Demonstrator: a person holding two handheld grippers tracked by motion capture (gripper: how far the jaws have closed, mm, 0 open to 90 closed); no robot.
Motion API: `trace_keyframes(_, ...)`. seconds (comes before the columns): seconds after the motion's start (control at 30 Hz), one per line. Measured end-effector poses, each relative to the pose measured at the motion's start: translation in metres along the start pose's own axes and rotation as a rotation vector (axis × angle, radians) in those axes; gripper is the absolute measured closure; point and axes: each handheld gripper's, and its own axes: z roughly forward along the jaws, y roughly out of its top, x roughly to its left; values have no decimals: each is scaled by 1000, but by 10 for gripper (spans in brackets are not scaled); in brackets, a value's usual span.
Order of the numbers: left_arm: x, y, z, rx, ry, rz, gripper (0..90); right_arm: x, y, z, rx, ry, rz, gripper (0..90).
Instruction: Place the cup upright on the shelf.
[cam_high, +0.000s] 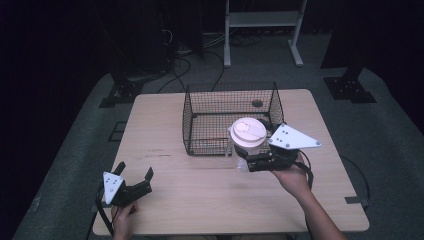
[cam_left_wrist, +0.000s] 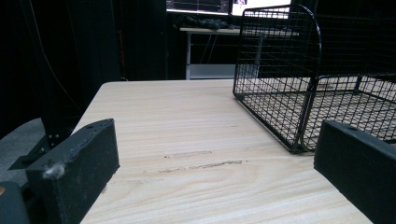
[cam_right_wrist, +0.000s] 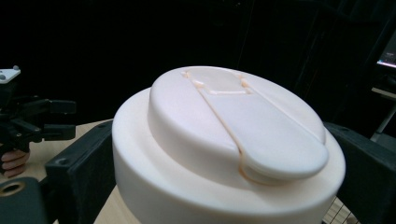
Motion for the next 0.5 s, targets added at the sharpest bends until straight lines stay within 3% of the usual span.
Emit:
trace_keyframes(0.3, 0, 0, 0, 0, 2, -5, 0, -7, 19, 8, -7, 11, -4, 43)
trace_keyframes(0.5, 0, 0, 0, -1, 1, -6, 0, -15, 31, 15, -5, -9, -18, 44)
